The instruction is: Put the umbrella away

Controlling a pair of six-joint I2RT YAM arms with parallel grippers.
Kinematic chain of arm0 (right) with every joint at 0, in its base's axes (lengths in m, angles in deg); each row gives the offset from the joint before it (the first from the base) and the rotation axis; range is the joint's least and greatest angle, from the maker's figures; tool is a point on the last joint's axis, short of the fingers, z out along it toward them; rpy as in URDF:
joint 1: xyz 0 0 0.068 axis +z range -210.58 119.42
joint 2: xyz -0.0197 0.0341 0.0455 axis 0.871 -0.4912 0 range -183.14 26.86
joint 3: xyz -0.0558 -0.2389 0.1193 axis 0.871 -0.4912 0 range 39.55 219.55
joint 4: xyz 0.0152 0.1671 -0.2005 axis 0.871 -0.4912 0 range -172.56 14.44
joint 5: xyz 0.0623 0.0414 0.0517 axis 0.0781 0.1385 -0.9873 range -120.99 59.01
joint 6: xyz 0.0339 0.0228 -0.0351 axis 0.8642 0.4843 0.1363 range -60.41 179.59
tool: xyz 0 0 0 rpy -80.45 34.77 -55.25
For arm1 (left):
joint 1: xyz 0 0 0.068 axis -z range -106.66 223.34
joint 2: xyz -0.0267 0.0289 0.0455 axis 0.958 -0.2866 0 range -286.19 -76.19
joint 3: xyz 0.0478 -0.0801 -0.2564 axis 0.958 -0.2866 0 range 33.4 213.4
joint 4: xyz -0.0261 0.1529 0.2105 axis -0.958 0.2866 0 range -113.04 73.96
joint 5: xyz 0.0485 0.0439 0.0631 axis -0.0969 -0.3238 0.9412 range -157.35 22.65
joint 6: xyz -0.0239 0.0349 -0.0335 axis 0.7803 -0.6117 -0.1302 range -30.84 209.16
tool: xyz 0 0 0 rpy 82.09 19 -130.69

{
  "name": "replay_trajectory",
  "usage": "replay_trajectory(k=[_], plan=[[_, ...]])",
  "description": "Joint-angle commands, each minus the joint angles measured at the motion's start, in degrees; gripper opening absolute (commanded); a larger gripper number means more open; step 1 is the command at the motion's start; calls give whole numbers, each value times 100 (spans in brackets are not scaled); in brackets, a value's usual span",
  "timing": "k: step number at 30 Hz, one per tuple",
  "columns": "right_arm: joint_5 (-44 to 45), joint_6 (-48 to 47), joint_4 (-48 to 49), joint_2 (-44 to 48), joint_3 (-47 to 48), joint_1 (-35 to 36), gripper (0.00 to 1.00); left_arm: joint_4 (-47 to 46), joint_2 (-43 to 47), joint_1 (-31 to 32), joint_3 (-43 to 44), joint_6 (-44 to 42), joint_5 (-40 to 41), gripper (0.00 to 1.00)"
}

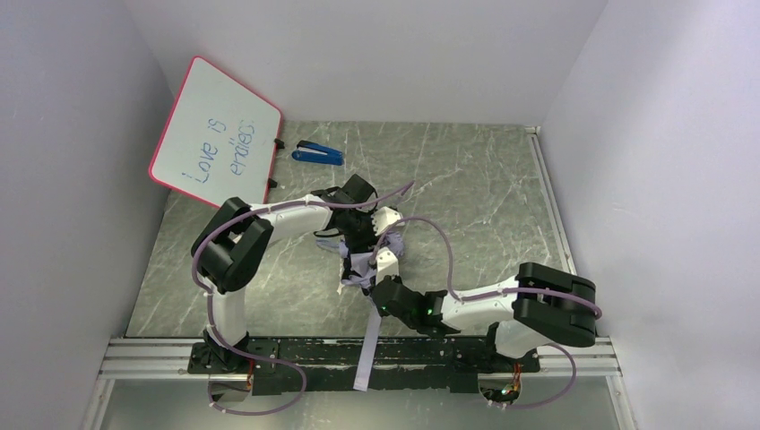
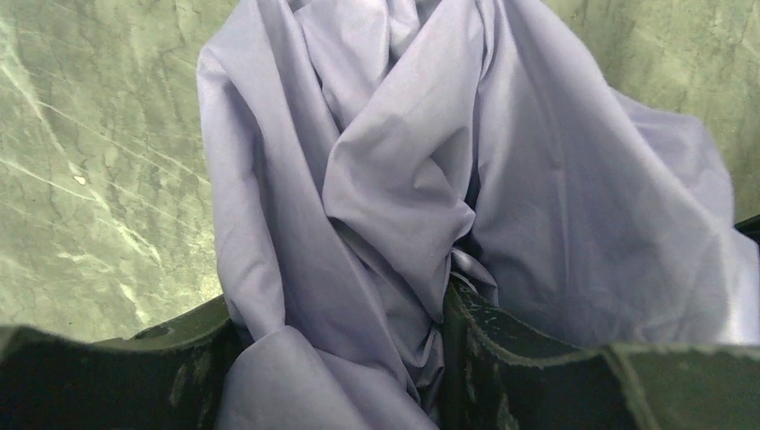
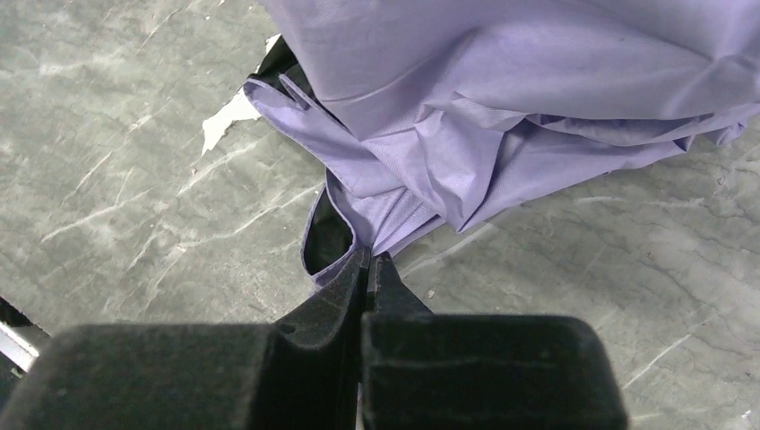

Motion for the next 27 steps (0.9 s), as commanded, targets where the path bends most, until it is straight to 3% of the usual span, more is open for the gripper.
replay_trajectory(k=[1,12,22,27], plan=[[-1583,45,-198,-106,3,629,0,-291,-526,-312,-131,92,1418,11],[-521,117,-858,-67,205,689,1,-497,-400,-298,-359,-158,1440,8],[-51,-18,-1190,456,142,572,28,-669,-96,-165,-731,-679,1192,7],[560,25,-1499,1300,75,538,40,-783,-30,-107,-830,-784,1250,6]])
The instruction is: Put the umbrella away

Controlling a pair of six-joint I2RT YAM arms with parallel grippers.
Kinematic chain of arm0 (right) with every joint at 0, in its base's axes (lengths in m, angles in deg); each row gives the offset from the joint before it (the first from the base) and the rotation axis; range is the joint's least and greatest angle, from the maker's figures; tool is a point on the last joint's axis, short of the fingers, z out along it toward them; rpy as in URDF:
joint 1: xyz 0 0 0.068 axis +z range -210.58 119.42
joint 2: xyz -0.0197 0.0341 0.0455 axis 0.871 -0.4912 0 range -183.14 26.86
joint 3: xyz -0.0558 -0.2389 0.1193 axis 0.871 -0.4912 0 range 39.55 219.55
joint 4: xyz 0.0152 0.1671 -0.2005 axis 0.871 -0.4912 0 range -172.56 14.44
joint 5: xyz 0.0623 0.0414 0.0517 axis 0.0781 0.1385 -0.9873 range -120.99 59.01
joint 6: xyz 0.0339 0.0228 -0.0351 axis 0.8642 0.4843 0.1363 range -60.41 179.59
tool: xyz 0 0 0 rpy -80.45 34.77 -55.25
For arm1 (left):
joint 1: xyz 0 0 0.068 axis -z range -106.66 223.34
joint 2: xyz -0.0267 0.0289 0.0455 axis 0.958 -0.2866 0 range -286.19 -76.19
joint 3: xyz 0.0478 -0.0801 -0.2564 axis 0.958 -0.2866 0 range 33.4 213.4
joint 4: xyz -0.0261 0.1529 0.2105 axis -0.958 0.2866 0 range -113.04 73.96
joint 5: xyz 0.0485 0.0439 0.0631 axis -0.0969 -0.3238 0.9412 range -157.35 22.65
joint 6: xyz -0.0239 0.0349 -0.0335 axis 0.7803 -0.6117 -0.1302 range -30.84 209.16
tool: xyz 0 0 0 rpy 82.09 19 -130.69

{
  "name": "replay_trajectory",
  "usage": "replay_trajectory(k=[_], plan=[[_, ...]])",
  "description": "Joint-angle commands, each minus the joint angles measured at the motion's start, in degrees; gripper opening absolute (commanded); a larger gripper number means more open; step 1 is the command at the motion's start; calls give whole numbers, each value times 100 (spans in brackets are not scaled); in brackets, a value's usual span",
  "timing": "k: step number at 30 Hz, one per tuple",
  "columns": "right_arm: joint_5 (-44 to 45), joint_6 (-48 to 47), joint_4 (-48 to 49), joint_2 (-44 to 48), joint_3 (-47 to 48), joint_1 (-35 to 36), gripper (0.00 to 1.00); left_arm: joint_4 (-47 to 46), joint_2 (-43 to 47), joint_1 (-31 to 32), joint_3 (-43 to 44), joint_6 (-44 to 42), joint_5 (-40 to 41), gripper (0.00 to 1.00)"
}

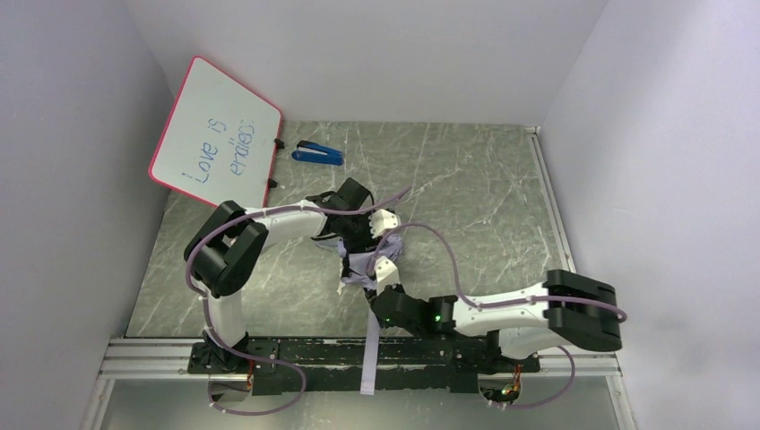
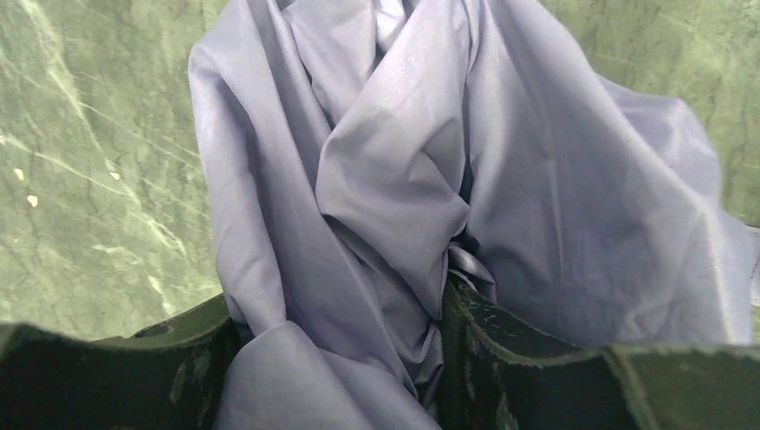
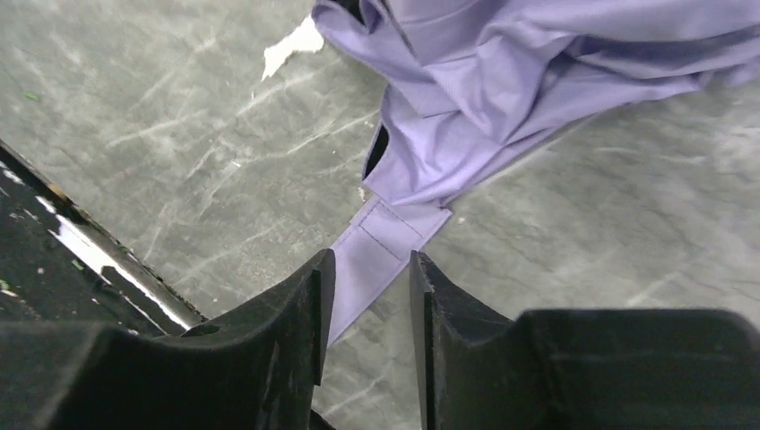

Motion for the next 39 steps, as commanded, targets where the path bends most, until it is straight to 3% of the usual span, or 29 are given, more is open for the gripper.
replay_trajectory(k=[1,9,16,20,23,30,39], plan=[[659,128,-414,912,-107,-38,43,-228,-296,-92,-356,-543,1177,6],[1321,457,-1273,2674,-207,-877,55,-642,-121,-70,-601,-612,1187,5],[501,581,-1720,3280,-244,-3157,63,-976,-3,-47,-800,-732,1132,5],[-1080,200,-1054,2694,-112,-4822,65,-1191,31,29,-903,-789,1241,5],[-2302,-17,-260,1903,94,-5687,71,-1408,100,122,-1044,-818,1411,5],[-3083,-883,625,400,1054,-6028,75,-2080,154,501,-1431,-859,1968,5],[-4980,-2464,631,-954,2265,-6232,77,-3622,195,1028,-2361,-1660,3086,5]])
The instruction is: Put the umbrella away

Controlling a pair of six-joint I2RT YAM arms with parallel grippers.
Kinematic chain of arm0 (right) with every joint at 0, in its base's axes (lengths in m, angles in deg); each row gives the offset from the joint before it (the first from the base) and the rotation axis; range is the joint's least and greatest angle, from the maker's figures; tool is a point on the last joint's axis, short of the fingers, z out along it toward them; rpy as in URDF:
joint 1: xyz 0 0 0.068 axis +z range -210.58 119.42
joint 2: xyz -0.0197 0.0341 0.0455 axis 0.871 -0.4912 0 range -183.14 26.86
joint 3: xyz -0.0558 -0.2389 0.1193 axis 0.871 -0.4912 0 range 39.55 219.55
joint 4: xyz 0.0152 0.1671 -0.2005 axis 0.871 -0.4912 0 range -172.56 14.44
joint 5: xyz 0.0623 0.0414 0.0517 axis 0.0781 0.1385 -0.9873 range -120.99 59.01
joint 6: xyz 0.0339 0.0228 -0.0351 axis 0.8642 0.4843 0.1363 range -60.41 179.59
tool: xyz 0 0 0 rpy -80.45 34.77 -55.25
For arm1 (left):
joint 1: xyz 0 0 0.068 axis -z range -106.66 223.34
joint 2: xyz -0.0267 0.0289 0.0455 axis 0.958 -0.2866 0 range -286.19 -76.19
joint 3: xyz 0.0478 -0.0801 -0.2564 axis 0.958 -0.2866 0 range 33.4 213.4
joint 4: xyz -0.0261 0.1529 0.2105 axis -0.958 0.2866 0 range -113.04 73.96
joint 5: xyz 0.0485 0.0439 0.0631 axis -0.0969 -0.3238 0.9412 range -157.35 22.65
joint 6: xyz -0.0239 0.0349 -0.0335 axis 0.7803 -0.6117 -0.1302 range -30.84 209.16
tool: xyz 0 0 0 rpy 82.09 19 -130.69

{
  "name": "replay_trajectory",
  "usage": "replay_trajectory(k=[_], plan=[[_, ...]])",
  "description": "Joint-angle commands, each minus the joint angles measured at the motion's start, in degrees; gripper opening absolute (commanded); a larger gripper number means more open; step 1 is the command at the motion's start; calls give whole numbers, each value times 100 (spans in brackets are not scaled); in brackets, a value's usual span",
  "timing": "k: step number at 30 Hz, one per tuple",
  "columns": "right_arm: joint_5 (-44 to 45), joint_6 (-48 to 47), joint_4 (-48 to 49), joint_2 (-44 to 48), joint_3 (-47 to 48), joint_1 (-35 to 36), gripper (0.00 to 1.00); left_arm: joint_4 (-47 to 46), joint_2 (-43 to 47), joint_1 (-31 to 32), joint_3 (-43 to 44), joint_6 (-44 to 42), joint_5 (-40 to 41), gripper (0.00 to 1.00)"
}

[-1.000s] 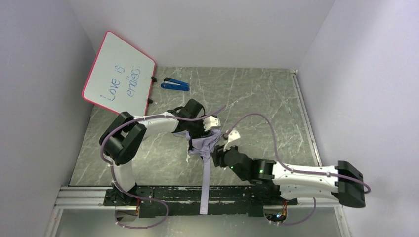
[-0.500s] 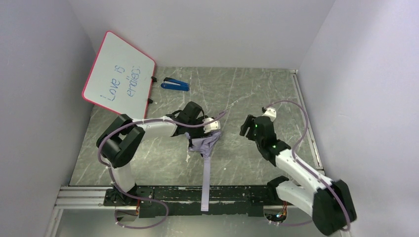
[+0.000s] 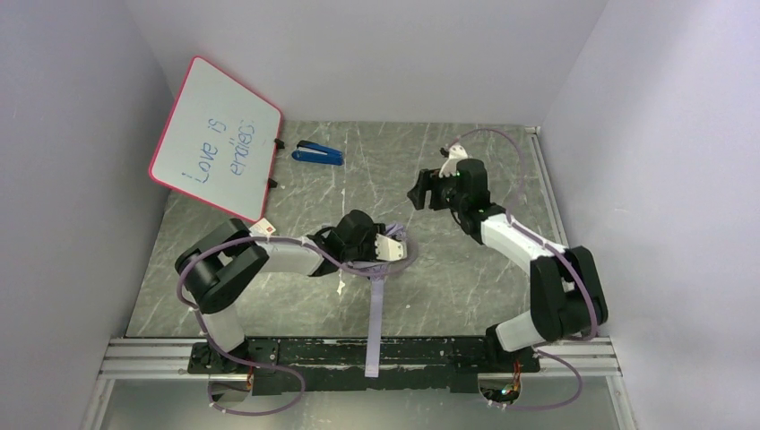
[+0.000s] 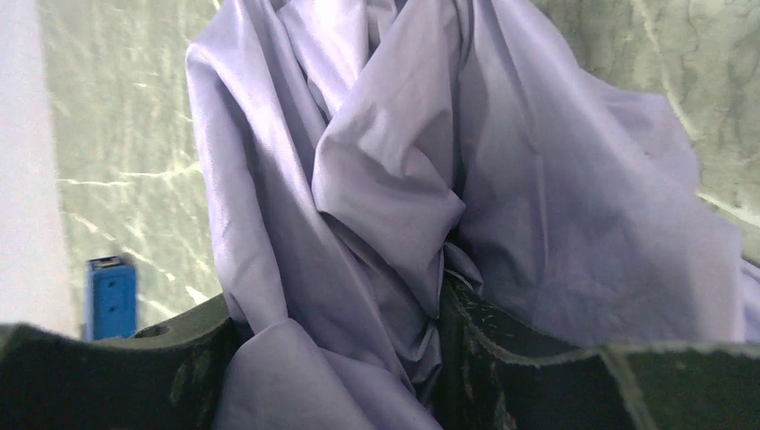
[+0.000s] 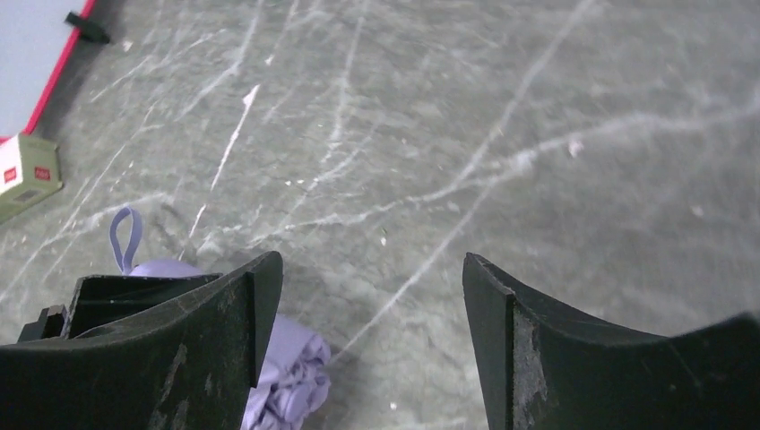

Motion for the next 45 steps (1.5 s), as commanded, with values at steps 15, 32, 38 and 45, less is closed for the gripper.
replay_trajectory(k=[15,32,38,45], plan=[[-4524,-5098,-3212,-1974,2134,-45,77,-2468,-708,800,-1370,-1221,2137,5],[-4341,-6136,-3839,-2240,2229,501,79,-3484,-962,1060,-1706,-1705,2541,5],[-3727,-6412,-4262,-2401,2240,785,80,-3553,-973,1099,-1725,-1758,2592,5],[-2926,-6453,-4667,-2765,2318,990,79,-3585,-982,1127,-1725,-1759,2611,5]])
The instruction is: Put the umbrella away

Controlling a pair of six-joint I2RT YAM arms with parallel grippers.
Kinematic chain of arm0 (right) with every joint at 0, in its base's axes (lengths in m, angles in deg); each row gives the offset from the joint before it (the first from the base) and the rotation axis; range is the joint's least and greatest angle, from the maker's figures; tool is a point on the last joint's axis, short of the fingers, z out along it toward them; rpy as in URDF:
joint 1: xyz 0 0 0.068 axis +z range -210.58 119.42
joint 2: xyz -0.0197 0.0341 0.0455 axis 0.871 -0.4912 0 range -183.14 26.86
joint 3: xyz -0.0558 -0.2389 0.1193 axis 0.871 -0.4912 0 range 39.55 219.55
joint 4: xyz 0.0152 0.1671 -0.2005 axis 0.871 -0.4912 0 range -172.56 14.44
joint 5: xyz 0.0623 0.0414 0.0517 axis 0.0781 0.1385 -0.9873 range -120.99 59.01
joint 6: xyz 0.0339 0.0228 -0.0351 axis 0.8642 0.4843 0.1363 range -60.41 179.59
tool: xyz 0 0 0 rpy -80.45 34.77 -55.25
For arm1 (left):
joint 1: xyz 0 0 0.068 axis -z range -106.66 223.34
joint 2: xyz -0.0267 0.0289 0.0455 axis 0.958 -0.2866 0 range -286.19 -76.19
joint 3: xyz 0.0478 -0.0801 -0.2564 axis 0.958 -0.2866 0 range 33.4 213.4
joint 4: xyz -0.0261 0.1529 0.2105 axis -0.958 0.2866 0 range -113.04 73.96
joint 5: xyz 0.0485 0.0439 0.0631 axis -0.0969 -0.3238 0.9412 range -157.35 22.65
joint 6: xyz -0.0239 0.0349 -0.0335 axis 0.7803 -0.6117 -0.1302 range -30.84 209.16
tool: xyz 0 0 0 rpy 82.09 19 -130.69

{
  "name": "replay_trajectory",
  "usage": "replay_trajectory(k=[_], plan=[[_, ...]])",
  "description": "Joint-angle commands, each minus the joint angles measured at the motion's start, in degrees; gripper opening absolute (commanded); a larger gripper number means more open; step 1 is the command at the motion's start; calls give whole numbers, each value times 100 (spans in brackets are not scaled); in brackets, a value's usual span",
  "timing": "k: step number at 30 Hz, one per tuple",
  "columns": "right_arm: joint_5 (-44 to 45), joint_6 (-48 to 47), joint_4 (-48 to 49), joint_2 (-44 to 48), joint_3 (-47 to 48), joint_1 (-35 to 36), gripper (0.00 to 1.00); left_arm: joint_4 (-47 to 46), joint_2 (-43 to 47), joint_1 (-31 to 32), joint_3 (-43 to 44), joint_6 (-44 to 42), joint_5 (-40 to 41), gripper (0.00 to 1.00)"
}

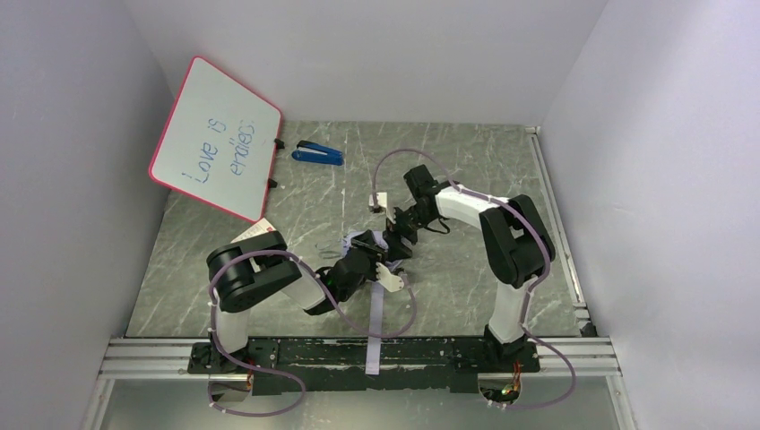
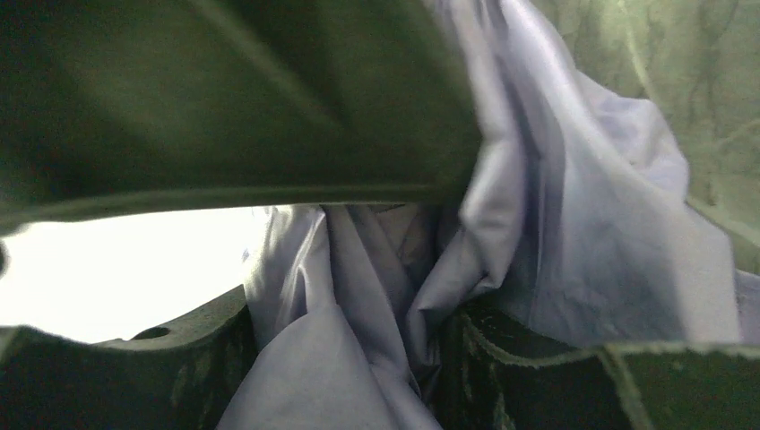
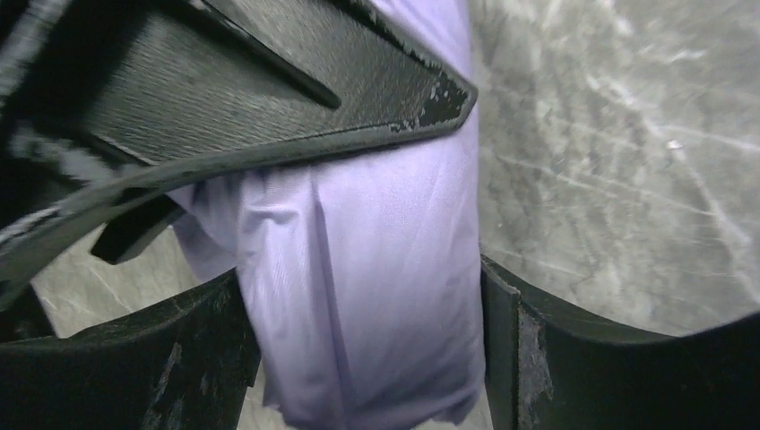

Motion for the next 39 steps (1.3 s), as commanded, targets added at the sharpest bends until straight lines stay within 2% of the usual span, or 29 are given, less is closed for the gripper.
replay_trajectory(k=[1,5,8,11,14,18,21,22,25,29,34,37,39], plan=[[667,-140,-420,-318,137,104,79,484,-206,-10,-190,16,295,5],[880,-138,-500,-571,195,161,75,502,-236,-5,-119,67,360,5],[950,-159,-547,-714,234,171,66,472,-237,-10,-76,105,381,5],[987,-74,-401,-691,175,179,53,427,-211,-3,-25,179,421,7],[956,103,-58,-517,-10,180,39,356,-153,-5,4,243,484,17],[1015,257,309,-303,-275,183,32,53,-7,-8,-31,270,618,40],[1148,309,519,-218,-421,180,28,-105,232,-2,-44,370,735,52],[1189,328,596,-194,-471,181,28,-21,387,-3,-29,462,763,55],[1286,411,855,-126,-601,180,24,428,908,-1,12,810,760,74],[1441,492,1223,-12,-750,184,21,1265,1736,-1,-3,1505,570,88],[1691,539,1589,147,-923,179,20,2245,2924,32,-336,2204,-15,88],[1926,550,1855,234,-1071,207,20,3337,3796,47,-385,2526,-730,79],[2174,544,2033,289,-1185,275,20,3607,4452,12,-488,2876,-972,78]])
